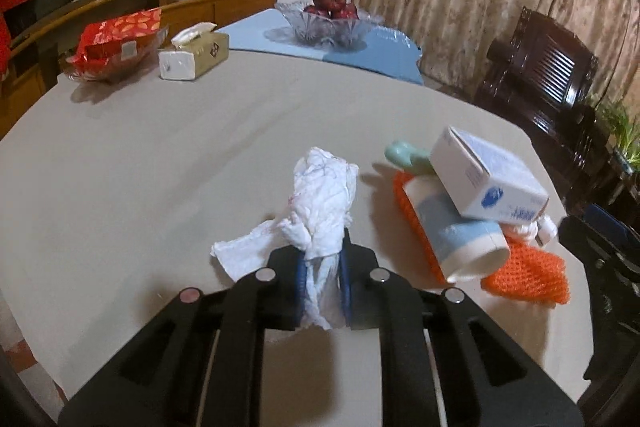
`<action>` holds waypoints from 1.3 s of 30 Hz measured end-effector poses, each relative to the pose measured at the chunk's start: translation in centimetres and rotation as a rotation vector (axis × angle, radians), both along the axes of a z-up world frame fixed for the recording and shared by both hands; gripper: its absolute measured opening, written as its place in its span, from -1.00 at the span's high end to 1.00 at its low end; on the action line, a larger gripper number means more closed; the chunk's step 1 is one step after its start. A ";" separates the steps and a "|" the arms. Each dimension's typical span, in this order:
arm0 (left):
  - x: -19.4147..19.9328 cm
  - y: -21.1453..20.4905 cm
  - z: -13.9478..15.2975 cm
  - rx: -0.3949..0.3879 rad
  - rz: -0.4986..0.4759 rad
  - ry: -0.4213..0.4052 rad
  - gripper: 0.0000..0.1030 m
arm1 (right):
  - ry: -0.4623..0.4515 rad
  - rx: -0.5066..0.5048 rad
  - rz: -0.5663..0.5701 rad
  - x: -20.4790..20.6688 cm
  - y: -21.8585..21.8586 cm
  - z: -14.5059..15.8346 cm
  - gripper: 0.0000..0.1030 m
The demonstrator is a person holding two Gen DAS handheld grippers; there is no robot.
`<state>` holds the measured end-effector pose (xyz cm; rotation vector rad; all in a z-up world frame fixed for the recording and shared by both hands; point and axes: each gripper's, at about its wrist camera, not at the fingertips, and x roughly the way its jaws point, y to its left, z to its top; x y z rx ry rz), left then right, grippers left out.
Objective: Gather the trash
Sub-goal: 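Reach the right gripper toward the white box while the left gripper holds the tissue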
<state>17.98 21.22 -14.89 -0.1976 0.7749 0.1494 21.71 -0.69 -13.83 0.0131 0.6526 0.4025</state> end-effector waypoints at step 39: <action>0.2 -0.5 0.2 -0.018 -0.029 0.008 0.74 | 0.102 -0.111 -0.102 0.9 -3.8 -2.6 -0.88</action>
